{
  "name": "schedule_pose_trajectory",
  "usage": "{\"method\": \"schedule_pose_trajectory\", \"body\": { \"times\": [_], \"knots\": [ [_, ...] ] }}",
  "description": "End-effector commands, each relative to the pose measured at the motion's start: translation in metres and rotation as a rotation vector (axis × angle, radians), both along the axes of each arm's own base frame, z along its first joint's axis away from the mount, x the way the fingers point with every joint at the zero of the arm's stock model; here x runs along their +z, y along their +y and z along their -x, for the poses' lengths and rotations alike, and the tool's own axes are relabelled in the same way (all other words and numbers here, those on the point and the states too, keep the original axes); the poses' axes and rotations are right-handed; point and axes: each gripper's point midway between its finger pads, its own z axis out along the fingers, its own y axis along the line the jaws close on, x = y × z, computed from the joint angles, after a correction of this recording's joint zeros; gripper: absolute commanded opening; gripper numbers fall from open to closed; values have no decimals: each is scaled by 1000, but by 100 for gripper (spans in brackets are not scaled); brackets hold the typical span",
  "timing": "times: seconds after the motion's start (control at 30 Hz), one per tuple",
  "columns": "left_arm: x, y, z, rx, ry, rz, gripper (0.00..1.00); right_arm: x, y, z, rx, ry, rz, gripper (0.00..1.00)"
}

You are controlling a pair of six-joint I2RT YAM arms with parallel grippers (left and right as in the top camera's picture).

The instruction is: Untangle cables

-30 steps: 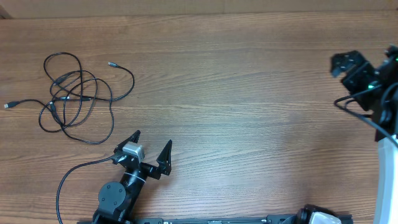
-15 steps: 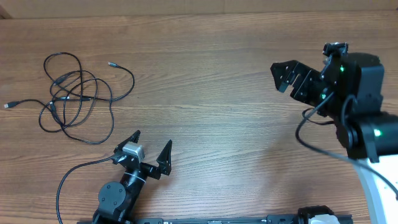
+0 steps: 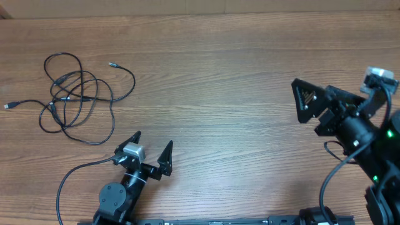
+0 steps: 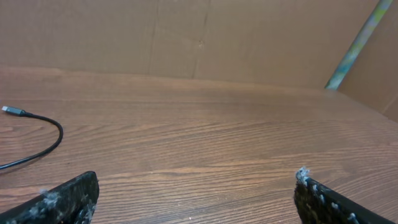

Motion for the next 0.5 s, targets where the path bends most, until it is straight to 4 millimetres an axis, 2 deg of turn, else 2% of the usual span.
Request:
{"method": "schedule_pose_trajectory", "body": {
  "times": [0.0, 0.3, 0.47],
  "knots": [
    [0, 2, 0, 9, -11, -18, 100, 6, 0, 1, 0, -19, 6, 100],
    [0, 2, 0, 9, -11, -17, 100, -19, -1, 6, 0, 92, 17, 100],
    [0, 2, 0, 9, -11, -17, 100, -52, -1, 7, 1, 216, 31, 100]
  ]
}}
